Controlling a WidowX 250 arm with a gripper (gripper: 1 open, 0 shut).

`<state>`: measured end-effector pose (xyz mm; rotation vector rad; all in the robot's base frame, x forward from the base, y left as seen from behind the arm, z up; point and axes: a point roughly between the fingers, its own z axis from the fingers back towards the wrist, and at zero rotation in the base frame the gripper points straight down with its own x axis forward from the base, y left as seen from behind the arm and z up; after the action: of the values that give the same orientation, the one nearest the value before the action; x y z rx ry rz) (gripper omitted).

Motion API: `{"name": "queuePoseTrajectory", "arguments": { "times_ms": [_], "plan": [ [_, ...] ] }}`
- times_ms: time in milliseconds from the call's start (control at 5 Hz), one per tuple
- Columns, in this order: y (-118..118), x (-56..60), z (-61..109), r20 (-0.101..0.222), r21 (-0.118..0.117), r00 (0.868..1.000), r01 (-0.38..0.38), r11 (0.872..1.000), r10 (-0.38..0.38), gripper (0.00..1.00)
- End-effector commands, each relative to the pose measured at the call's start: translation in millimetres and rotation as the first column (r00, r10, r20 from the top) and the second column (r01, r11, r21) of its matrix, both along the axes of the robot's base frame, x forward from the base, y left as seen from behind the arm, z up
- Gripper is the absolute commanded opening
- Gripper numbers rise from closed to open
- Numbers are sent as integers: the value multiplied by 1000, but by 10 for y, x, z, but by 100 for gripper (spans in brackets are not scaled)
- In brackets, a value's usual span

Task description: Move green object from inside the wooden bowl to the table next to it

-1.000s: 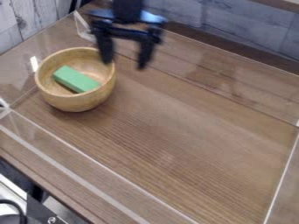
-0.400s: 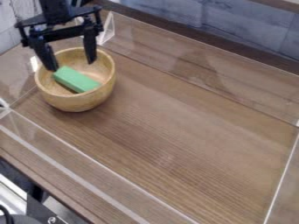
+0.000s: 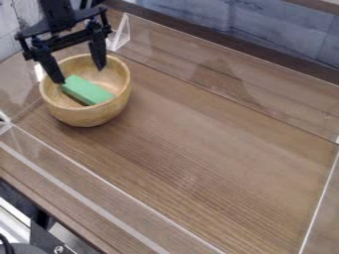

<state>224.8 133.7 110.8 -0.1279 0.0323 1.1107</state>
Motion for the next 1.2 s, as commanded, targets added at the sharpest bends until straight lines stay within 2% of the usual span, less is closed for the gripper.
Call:
{"name": "queuePoseTrajectory", "arguments": {
  "times_ms": [0, 200, 600, 1000],
  "plan": [
    [100, 164, -50, 28, 10, 992, -121, 993, 120, 100],
    [146, 308, -184, 31, 8, 981, -194, 981, 193, 100],
    [298, 575, -337, 39, 10, 961, -276, 961, 275, 100],
    [517, 644, -354, 34, 11, 949, -314, 949, 313, 100]
  ]
}}
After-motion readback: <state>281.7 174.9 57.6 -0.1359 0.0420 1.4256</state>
